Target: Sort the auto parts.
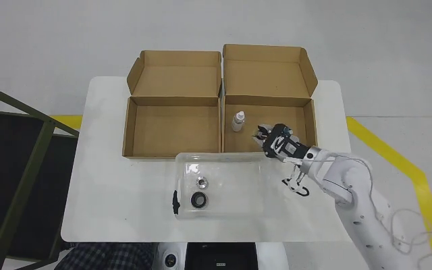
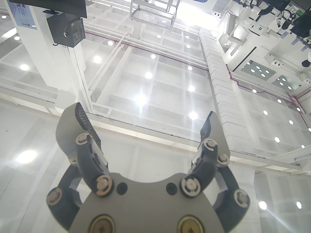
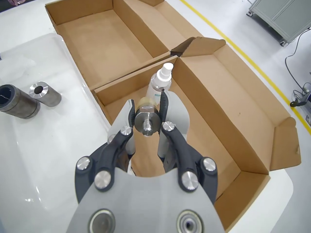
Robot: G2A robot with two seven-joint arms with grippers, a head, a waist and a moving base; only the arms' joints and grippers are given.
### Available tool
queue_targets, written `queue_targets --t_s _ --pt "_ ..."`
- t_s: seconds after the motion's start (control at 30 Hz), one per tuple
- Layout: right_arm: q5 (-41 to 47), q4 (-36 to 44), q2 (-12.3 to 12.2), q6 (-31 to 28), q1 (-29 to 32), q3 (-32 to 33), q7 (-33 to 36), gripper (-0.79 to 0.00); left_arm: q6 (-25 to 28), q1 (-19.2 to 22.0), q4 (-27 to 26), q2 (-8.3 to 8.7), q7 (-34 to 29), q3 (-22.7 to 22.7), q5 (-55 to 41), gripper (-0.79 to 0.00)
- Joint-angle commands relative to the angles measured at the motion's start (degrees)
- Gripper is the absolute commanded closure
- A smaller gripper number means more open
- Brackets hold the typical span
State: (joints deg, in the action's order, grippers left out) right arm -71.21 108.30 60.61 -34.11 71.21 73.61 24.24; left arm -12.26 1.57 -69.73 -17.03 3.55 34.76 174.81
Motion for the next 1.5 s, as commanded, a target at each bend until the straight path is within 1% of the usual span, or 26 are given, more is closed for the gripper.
queue_targets --t_s 0.0,0.13,0.43,0.53,0.67,0.93,0.97,1.0,1.13,1.23,1.27,1.33,1.4,1.47 --pt "0.3 -1.5 0.2 0.3 -1.8 -1.3 2.0 0.000 0.0 0.0 0.0 0.00 0.0 0.0 0.0 -0.785" --pt "2.0 -4.6 0.6 1.2 -5.0 -3.2 4.9 0.000 0.0 0.0 0.0 0.00 0.0 0.0 0.0 -0.785" --pt "3.3 -12.2 1.6 0.6 -13.7 -8.1 14.0 0.000 0.0 0.0 0.0 0.00 0.0 0.0 0.0 -0.785" --pt "5.0 -15.4 2.1 -0.3 -16.4 -10.0 15.7 0.000 0.0 0.0 0.0 0.00 0.0 0.0 0.0 -0.785" --pt "5.2 -18.4 2.6 0.0 -19.3 -12.2 18.0 0.000 0.0 0.0 0.0 0.00 0.0 0.0 0.0 -0.785" --pt "4.7 -23.7 3.7 1.3 -23.2 -16.1 20.5 0.000 0.0 0.0 0.0 0.00 0.0 0.0 0.0 -0.785" --pt "4.5 -24.1 3.8 1.4 -23.5 -16.4 20.6 -0.031 0.0 0.0 0.0 0.00 0.0 0.0 0.0 -0.785" --pt "4.5 -24.8 4.0 1.6 -24.0 -17.0 20.7 -0.043 0.0 0.0 0.0 0.00 0.0 0.0 0.0 -0.785" --pt "4.2 -26.9 4.5 2.2 -25.5 -18.3 20.5 -0.071 0.0 0.0 0.0 0.00 0.0 0.0 0.0 -0.785" --pt "4.3 -27.9 4.8 2.4 -26.3 -19.0 20.4 -0.132 0.0 0.0 0.0 0.00 0.0 0.0 0.0 -0.785" --pt "4.3 -28.3 4.9 2.4 -26.5 -19.2 20.4 -0.166 0.0 0.0 0.0 0.00 0.0 0.0 0.0 -0.785" --pt "4.4 -28.8 5.1 2.4 -26.9 -19.5 20.3 -0.268 0.0 0.0 0.0 0.00 0.0 0.0 0.0 -0.785" --pt "4.6 -29.2 5.2 2.5 -27.1 -19.8 20.3 -0.329 0.0 0.0 0.0 0.00 0.0 0.0 0.0 -0.785" --pt "4.8 -29.4 5.3 2.6 -27.3 -19.9 20.0 -0.366 0.0 0.0 0.0 0.00 0.0 0.0 0.0 -0.785"
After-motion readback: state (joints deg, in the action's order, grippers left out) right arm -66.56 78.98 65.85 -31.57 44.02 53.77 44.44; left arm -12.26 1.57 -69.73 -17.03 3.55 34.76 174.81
